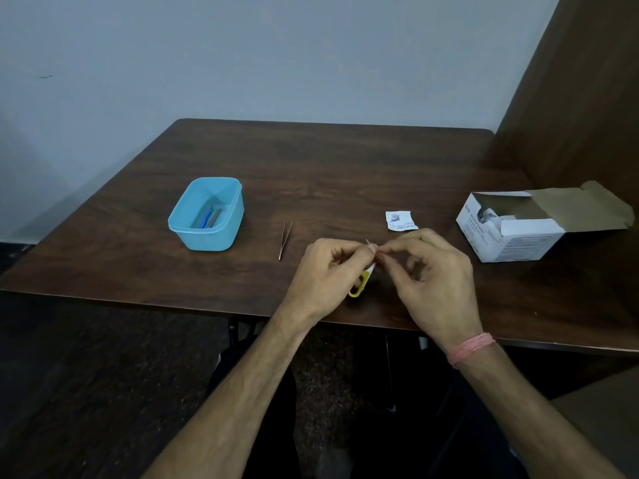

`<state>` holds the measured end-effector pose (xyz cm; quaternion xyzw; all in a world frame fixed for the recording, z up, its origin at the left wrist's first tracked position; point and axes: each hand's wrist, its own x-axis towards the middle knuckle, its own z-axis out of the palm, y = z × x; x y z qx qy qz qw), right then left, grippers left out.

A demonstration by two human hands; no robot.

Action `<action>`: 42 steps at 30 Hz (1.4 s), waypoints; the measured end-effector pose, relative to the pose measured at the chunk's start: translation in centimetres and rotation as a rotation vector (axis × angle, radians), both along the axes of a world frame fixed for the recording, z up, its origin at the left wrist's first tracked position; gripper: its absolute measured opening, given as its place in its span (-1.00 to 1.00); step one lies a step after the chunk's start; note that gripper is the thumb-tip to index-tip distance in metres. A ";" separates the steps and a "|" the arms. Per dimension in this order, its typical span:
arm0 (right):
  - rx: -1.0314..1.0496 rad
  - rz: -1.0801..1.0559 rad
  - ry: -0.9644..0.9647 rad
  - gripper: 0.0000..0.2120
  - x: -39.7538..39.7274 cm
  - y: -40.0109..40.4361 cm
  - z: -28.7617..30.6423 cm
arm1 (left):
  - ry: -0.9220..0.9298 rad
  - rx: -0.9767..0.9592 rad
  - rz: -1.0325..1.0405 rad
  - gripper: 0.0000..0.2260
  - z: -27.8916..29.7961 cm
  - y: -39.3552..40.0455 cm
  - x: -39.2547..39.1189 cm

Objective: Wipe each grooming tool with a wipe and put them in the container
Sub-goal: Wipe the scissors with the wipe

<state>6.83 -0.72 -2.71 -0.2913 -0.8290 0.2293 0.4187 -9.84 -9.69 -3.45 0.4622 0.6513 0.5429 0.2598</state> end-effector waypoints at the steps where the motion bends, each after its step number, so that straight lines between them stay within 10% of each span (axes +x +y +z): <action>1: 0.021 -0.009 0.003 -0.94 0.0 -0.2 -0.1 | 0.004 0.002 0.008 -0.61 0.0 0.0 0.0; 42: 0.100 -0.106 0.044 -0.95 0.4 -1.1 -2.2 | -0.046 0.075 0.068 -0.84 -0.2 0.0 0.1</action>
